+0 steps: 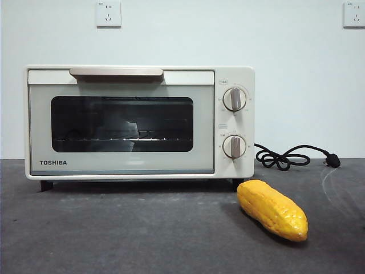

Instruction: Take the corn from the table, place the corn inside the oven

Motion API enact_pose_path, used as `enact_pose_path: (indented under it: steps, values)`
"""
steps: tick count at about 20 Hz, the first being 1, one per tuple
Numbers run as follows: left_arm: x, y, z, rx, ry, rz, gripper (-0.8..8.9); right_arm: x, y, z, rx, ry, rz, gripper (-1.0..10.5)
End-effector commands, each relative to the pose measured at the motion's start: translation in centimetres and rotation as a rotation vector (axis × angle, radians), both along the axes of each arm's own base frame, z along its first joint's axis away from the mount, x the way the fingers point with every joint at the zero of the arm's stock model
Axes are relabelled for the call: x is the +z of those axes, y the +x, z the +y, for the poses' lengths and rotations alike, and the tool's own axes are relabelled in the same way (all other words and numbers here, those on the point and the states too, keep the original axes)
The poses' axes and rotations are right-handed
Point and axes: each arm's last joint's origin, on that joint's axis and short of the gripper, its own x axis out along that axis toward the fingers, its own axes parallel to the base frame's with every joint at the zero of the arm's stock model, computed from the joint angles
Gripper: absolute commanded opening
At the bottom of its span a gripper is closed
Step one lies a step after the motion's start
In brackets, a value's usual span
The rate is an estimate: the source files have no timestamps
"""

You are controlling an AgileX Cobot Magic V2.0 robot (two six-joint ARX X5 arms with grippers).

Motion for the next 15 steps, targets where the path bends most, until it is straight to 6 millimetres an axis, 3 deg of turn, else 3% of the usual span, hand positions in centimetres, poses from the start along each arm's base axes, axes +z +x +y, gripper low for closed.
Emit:
enact_pose_path:
  steps: [1,4,9,15]
  values:
    - [0.1,0.1,-0.1,0.008,-0.145,-0.004,-0.01,-0.2,0.1,0.1,-0.007,0.222,-0.007,0.0]
    - [0.1,0.1,-0.1,0.048,-0.310,0.034,-0.01,-0.1,0.0,0.2,-0.032,0.505,-0.002,0.0]
    - [0.1,0.1,-0.3,0.030,-0.440,0.076,-0.01,0.0,0.1,0.1,-0.064,0.542,-0.021,0.0]
    - [1.4,0.0,-1.1,-0.281,-0.591,0.060,-0.05,1.6,0.1,1.0,0.258,0.639,-0.087,0.0]
